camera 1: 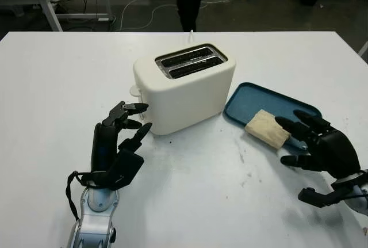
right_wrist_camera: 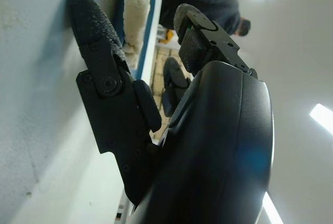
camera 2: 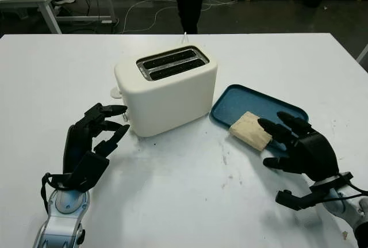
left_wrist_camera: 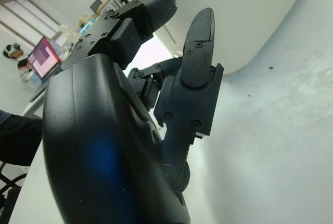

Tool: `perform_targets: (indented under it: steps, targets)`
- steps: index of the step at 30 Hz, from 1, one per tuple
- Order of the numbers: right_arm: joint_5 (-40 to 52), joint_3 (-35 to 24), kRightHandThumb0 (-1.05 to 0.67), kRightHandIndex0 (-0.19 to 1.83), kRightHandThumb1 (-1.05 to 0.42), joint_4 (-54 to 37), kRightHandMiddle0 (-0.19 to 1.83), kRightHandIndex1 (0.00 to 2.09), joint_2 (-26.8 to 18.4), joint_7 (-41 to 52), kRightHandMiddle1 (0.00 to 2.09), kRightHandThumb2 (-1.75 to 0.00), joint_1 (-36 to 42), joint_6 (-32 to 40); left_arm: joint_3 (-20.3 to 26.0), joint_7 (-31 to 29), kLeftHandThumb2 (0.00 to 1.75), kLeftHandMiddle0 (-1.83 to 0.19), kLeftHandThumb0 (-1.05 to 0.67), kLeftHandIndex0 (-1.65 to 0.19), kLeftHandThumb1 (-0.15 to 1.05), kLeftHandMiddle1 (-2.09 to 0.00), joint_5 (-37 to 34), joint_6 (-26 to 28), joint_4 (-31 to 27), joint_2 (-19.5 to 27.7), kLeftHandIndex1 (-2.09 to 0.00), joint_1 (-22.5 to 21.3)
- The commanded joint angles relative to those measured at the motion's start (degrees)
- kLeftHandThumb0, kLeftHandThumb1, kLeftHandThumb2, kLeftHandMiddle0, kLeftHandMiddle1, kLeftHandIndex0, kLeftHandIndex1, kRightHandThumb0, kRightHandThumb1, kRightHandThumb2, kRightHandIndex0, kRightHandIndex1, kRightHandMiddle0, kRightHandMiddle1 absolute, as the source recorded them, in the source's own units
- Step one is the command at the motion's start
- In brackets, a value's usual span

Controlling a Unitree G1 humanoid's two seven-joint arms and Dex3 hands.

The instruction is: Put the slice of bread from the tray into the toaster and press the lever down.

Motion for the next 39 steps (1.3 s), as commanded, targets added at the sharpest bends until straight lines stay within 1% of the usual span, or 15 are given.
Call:
perform_targets:
  steps: [1,9,14,17,20,24,27,30,32,33,34,36,37,38,39]
  targets:
    - [0.4,1.7,-0.64,0.48,-0.77,1.2,0.55,0.06,0.2,-1.7,0.05,0.00,-0.5,0.4,0.0,0.3,0.21,-0.53,-0.34,-0.59,0.92,-1.22,0.2,-1.3,0.6,0.2,-0.72,0.0]
    - [-1.6,8.1,-0.58,0.56,-0.81,5.1,0.63,0.06,1.3,-9.5,0.04,-0.01,-2.7,3.0,0.1,0.3,0.20,-0.53,-0.34,-0.59,0.92,-1.21,0.2,-1.0,0.3,0.0,-0.72,0.2]
    - [-2.1,11.9,-0.56,0.58,-0.82,6.4,0.63,0.05,2.0,-11.3,0.03,-0.01,-4.2,5.0,0.1,0.5,0.20,-0.53,-0.34,-0.59,0.92,-1.21,0.4,-1.5,0.3,0.1,-0.71,0.3]
    - [-1.2,12.9,-0.56,0.58,-0.84,4.7,0.62,0.04,1.4,-8.5,0.02,-0.01,-4.3,6.2,0.0,0.5,0.20,-0.53,-0.35,-0.59,0.92,-1.21,0.8,-1.3,-0.1,0.2,-0.71,0.4]
    - [-0.5,13.1,-0.56,0.60,-0.83,2.6,0.63,0.04,1.0,-7.0,0.02,0.00,-4.1,6.8,0.0,0.4,0.20,-0.53,-0.36,-0.59,0.92,-1.20,0.8,-1.1,-0.4,0.3,-0.71,0.5]
    - [1.3,12.2,-0.61,0.60,-0.85,-1.9,0.63,0.03,0.1,-4.0,0.01,-0.01,-3.0,5.5,0.1,0.0,0.19,-0.52,-0.37,-0.59,0.92,-1.19,0.1,-1.3,-0.6,0.3,-0.71,0.8]
    - [2.1,11.2,-0.61,0.60,-0.87,-6.3,0.63,0.03,-0.8,-2.2,0.01,-0.02,-1.5,5.2,0.0,-0.2,0.19,-0.52,-0.37,-0.59,0.92,-1.18,0.2,-1.1,-0.8,0.3,-0.71,0.9]
    - [1.1,10.4,-0.57,0.62,-0.89,-10.2,0.64,0.03,-1.8,-2.6,0.01,-0.02,-0.1,6.1,-0.1,-0.1,0.19,-0.52,-0.36,-0.59,0.92,-1.17,0.3,-1.2,-0.9,0.2,-0.71,1.0]
    - [-0.1,10.2,-0.53,0.66,-0.90,-11.7,0.68,0.05,-2.0,-4.3,0.03,-0.01,0.4,7.1,-0.1,-0.1,0.18,-0.52,-0.36,-0.59,0.92,-1.17,0.2,-1.3,-1.0,0.2,-0.71,1.0]
    - [-1.5,10.2,-0.52,0.70,-0.90,-12.5,0.71,0.07,-2.0,-6.1,0.04,-0.01,0.6,8.5,-0.1,-0.2,0.18,-0.52,-0.36,-0.59,0.92,-1.17,0.1,-1.2,-1.0,0.2,-0.71,1.1]
    - [-2.9,10.1,-0.49,0.82,-0.90,-13.4,0.80,0.13,-2.1,-8.0,0.08,-0.01,0.9,10.3,-0.1,-0.3,0.18,-0.52,-0.37,-0.58,0.92,-1.16,0.0,-1.1,-1.1,0.2,-0.70,1.1]
    - [-5.2,10.3,-0.46,0.96,-0.92,-14.3,0.92,0.20,-2.0,-11.4,0.13,-0.02,1.0,12.6,-0.2,-0.5,0.19,-0.52,-0.38,-0.58,0.92,-1.16,0.0,-0.9,-1.1,0.2,-0.70,1.1]
    - [-6.2,10.4,-0.45,1.06,-0.92,-14.4,1.02,0.28,-1.9,-12.9,0.16,-0.04,0.9,13.7,-0.2,-0.4,0.18,-0.53,-0.38,-0.58,0.92,-1.16,0.1,-0.9,-1.1,0.2,-0.70,1.1]
    - [-7.0,10.5,-0.45,1.09,-0.92,-14.6,1.06,0.32,-1.8,-14.0,0.17,-0.05,0.9,15.0,-0.2,-0.4,0.18,-0.53,-0.38,-0.59,0.92,-1.16,0.1,-0.9,-1.1,0.2,-0.70,1.1]
    - [-7.9,10.7,-0.47,1.05,-0.92,-14.6,1.11,0.65,-1.7,-15.1,0.24,-0.07,0.9,16.3,-0.2,-0.4,0.18,-0.53,-0.37,-0.59,0.92,-1.16,0.0,-1.0,-1.1,0.2,-0.70,1.1]
